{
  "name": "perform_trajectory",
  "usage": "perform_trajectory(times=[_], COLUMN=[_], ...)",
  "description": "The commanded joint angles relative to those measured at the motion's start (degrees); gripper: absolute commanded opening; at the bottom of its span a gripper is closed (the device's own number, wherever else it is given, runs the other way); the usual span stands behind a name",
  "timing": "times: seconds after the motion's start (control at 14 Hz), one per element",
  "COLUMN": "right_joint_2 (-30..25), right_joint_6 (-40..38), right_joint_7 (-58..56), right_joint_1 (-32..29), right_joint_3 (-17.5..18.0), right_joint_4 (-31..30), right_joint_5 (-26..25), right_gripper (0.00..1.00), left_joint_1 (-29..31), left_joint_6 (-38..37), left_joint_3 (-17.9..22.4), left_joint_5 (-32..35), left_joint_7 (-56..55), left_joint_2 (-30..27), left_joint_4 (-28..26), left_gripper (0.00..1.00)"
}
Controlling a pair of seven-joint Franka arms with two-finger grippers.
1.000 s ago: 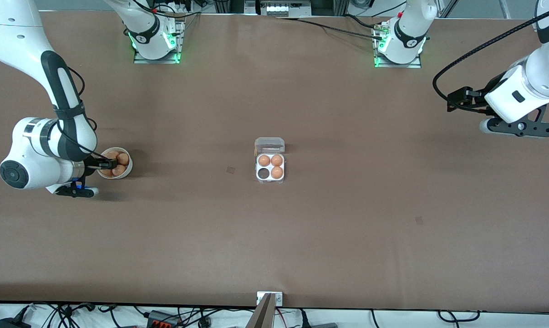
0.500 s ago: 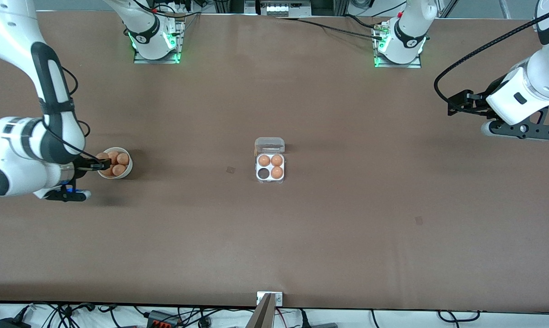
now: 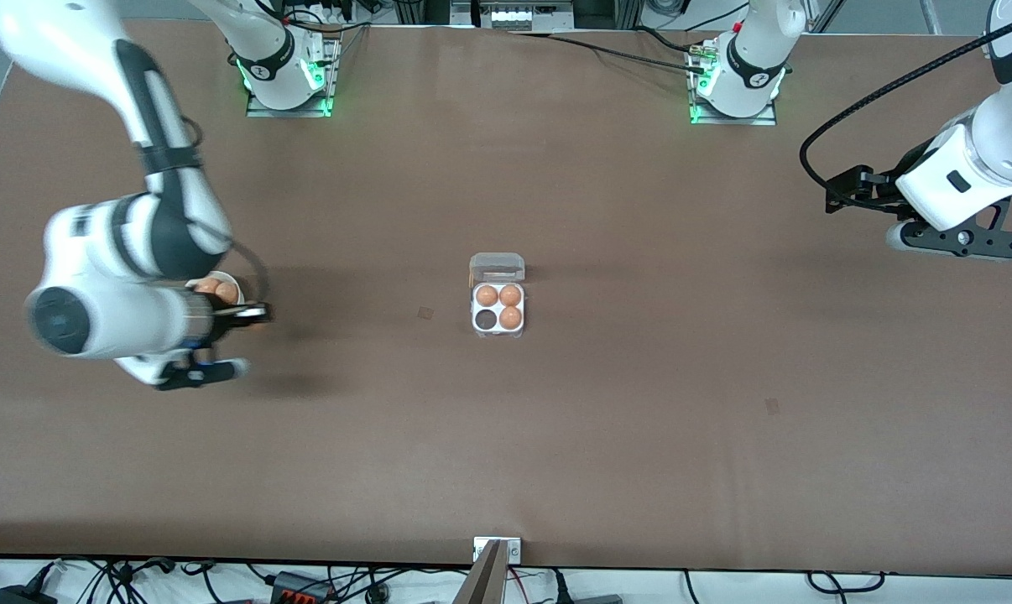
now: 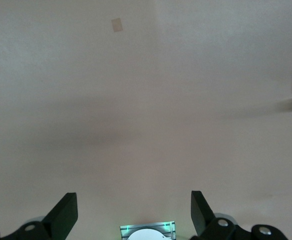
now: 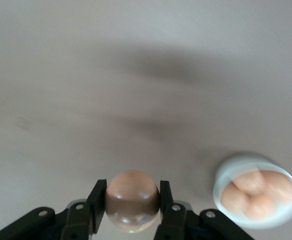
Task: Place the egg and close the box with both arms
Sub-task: 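Lift the egg and carry it to the empty carton slot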
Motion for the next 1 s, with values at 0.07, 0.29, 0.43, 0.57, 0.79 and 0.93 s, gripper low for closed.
perform_trajectory(times=[0.07,0.29,0.43,0.57,0.79,0.93], right_joint_2=[1.6,3.7,4.7,5.7,8.2,9.8], right_joint_6=[8.4,13.2,15.7,18.9,23.0,27.9], right_joint_7=[0.2,1.7,5.3,10.5,15.4,18.4], right_joint_1=[6.7,10.1,13.3,16.3,19.4,21.8], right_joint_3=[0.2,0.2,0.2,0.2,0.2,0.2], right_joint_4=[0.8,0.8,0.8,0.8,0.8,0.8], right_joint_5=[1.5,7.8,8.1,8.2,8.2,8.1], right_gripper=[0.18,0.18,0.18,0.18,0.18,0.18], left_joint_1=[0.1,0.0,-0.1,-0.1,-0.1,0.0], left_joint_6=[-0.4,-0.5,-0.5,-0.5,-0.5,-0.5], left_joint_3=[-0.2,-0.2,-0.2,-0.2,-0.2,-0.2], left_joint_5=[1.0,1.0,1.0,1.0,1.0,1.0], left_joint_7=[1.4,1.4,1.3,1.3,1.2,1.3], left_joint_2=[0.8,0.8,0.8,0.8,0.8,0.8], left_joint_4=[1.9,1.9,2.0,2.0,2.0,1.9], left_gripper=[1.00,1.00,1.00,1.00,1.00,1.00])
